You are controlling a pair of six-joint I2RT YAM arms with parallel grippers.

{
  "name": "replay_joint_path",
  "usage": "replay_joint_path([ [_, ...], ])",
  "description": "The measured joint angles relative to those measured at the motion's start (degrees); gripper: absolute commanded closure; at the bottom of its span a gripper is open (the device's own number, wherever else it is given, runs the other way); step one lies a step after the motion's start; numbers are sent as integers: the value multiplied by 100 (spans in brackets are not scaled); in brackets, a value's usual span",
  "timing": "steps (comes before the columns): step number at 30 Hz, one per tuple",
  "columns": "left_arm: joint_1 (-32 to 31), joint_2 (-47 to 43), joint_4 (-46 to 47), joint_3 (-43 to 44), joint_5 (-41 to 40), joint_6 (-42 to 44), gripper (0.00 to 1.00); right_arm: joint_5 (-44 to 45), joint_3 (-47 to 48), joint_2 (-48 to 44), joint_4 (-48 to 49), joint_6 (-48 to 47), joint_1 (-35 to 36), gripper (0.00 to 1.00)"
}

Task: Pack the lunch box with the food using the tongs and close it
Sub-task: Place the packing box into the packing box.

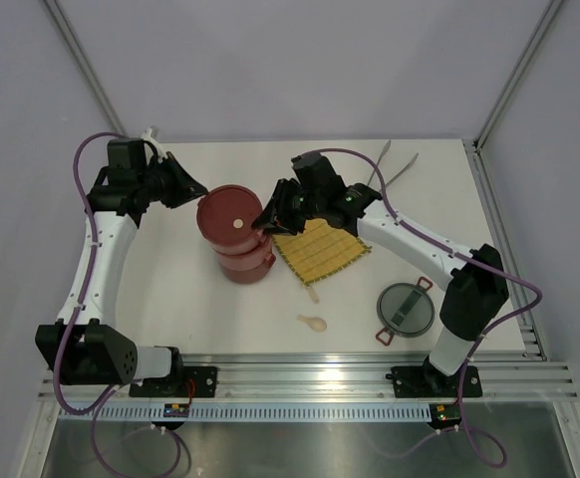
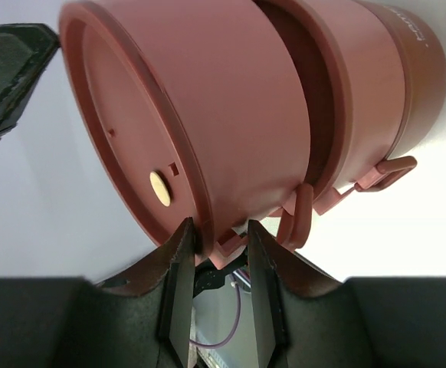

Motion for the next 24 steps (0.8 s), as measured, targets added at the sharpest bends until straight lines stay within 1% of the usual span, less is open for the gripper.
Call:
replay_joint_path([
  [8,-42,7,15,-63,120,-11,95,-37,-11,-245,0,94,118,100],
  [15,-46,26,33,-177,184,-13,95,-81,-295,-337,223,195,164,100],
  [24,-46,37,35,-195,201,-13,95,48,-404,-409,367,291,162,100],
])
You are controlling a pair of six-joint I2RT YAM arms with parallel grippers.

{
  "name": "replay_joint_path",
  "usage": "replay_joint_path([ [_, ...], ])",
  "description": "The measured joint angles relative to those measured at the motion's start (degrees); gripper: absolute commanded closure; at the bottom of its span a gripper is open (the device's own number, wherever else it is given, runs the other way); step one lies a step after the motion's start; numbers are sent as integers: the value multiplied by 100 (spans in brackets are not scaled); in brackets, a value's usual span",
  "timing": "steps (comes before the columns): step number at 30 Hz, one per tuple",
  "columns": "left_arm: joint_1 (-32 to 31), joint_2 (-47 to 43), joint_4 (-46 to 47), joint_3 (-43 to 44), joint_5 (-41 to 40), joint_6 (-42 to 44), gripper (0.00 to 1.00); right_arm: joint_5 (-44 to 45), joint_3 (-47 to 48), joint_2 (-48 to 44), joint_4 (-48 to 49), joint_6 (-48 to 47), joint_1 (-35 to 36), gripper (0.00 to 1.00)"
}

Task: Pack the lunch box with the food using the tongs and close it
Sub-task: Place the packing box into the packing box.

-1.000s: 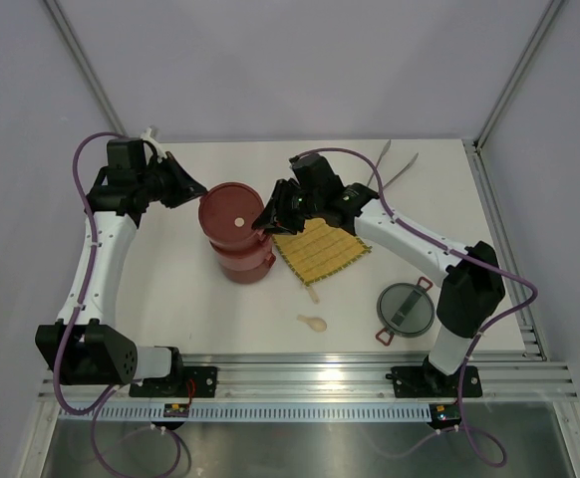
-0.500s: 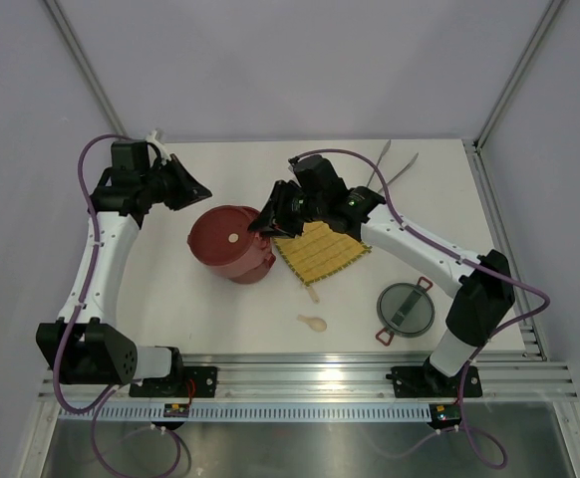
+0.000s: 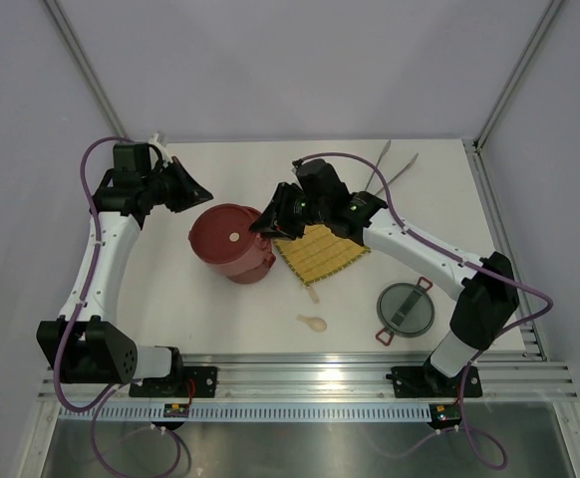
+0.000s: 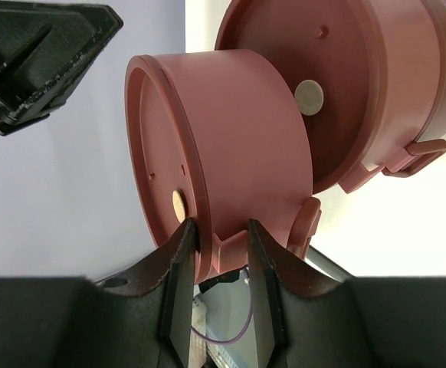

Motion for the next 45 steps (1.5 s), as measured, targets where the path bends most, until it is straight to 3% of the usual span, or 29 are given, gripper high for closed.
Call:
replay_joint_path([
  [19,0,-35,-103,0,-13,0,95,348,-730,-260,772,953,-315,100],
  [33,0,-850,-531,9,-120,13,94,586,-1115,-271,1445,1593,-299,100],
  [37,0,-1012,-623,-103,-131,31,94,595,-1161,-271,1517,1611,-249,83],
  [38,0,-1032,-658,-166,-138,39,94,597,-1180,-273,1537,1606,-238,70],
  [40,0,-1043,-710,-308,-177,50,94,599,-1191,-273,1537,1582,-214,54],
  [45,0,-1040,-966,-459,-437,92,95,595,-1198,-321,1491,1368,-184,41],
])
